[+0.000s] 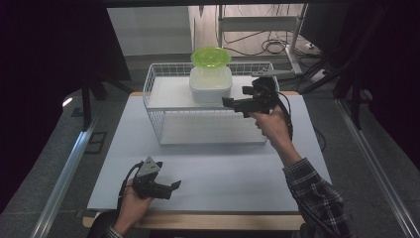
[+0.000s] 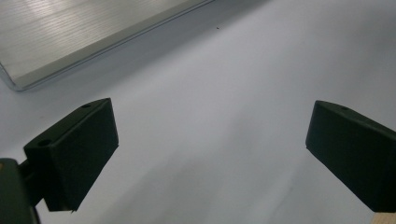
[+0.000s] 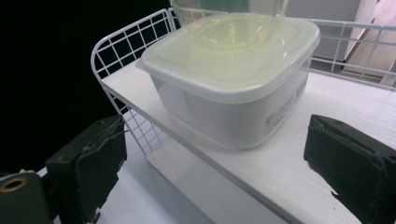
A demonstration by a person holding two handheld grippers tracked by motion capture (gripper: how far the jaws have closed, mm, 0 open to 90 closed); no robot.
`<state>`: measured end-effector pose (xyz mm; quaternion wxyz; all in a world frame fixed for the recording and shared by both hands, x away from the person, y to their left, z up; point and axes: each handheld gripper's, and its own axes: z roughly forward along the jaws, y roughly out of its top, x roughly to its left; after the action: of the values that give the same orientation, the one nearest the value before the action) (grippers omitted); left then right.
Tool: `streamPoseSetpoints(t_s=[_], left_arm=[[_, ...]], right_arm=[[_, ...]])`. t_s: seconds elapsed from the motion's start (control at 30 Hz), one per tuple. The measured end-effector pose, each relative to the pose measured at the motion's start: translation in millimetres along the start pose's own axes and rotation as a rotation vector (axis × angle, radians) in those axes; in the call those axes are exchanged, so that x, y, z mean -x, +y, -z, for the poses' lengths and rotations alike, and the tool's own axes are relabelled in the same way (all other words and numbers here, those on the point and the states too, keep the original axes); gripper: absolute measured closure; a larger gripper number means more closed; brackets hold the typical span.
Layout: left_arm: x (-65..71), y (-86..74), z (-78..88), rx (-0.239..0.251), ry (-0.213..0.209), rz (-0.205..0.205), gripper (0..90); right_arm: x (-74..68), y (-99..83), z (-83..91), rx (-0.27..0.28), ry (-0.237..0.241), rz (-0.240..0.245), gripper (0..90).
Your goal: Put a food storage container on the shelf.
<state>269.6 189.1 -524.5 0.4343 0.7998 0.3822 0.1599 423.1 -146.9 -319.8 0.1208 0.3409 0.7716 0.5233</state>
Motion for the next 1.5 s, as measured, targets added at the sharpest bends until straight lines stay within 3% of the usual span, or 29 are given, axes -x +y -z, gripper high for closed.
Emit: streamPoseSetpoints(t_s=[0.37, 0.83, 1.17, 1.5], left_arm=[[0.6, 0.0, -0.2, -0.002, -0.003, -0.002, 2.4], [1.0, 0.0, -0.5, -0.004, -0.006, -0.005, 2.4], [1.3, -0.1, -1.1, -0.009, -0.009, -0.005, 2.4], [1.5, -0.1, -0.9, -0.007, -0.012, -0.006, 2.4]], right_arm=[[-7.5, -19.2, 5.9, -0.009, 0.02, 0.015, 6.3], [-9.1, -58.3, 14.5, -0.026, 0.048, 0.006, 5.5], [-7.4, -86.3, 24.9, -0.034, 0.024, 0.004, 5.2], [-8.3, -113.7, 26.9, -0.071, 0.003, 0.035, 2.6]])
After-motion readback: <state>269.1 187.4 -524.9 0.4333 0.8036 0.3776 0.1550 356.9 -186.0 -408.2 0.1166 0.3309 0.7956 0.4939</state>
